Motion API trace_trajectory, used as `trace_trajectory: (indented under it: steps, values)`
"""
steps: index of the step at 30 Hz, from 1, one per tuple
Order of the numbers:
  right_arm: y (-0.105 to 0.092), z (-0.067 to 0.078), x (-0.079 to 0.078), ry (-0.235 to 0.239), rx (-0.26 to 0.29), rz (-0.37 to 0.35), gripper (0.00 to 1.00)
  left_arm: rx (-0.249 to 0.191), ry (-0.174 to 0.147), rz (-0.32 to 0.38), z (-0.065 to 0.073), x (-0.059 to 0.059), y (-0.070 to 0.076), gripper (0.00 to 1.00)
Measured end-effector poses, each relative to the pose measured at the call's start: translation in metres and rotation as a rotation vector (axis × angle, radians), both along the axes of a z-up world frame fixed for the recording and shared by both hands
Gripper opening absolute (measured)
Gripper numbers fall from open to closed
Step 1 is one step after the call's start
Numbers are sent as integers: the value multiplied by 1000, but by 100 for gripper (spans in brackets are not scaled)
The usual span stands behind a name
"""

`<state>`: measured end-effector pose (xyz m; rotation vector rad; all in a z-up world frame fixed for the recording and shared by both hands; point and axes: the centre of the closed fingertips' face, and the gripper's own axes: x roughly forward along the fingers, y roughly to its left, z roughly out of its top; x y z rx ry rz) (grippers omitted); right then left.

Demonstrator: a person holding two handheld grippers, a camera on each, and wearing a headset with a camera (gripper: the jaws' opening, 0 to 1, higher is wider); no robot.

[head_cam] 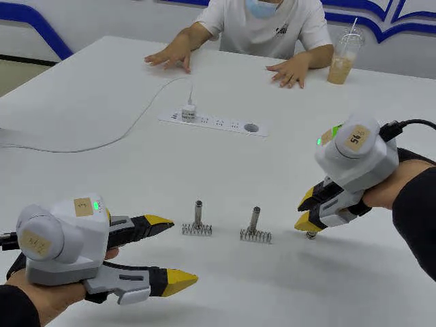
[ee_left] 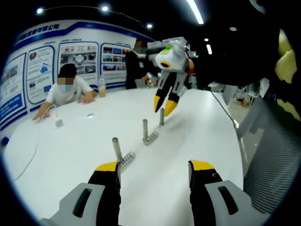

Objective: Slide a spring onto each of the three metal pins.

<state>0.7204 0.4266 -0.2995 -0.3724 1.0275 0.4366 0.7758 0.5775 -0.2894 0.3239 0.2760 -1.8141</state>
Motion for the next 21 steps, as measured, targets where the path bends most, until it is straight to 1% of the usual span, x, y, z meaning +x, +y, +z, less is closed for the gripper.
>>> trace_trajectory:
  steps: [5,10,13,15,21]
  values:
    - [12,-14,7,19,10,36,19,-1,0,-1,-1,0,-1,59]
    - [23,-24,14,30,19,64,19,0,-2,-2,-1,0,-1,59]
    - [24,-30,17,35,5,79,18,-2,-3,-1,0,0,-2,59]
    - [25,-32,19,37,9,82,17,-2,-3,0,-1,1,-2,59]
    - [23,-41,21,51,-7,97,16,0,-4,0,-1,1,-2,58]
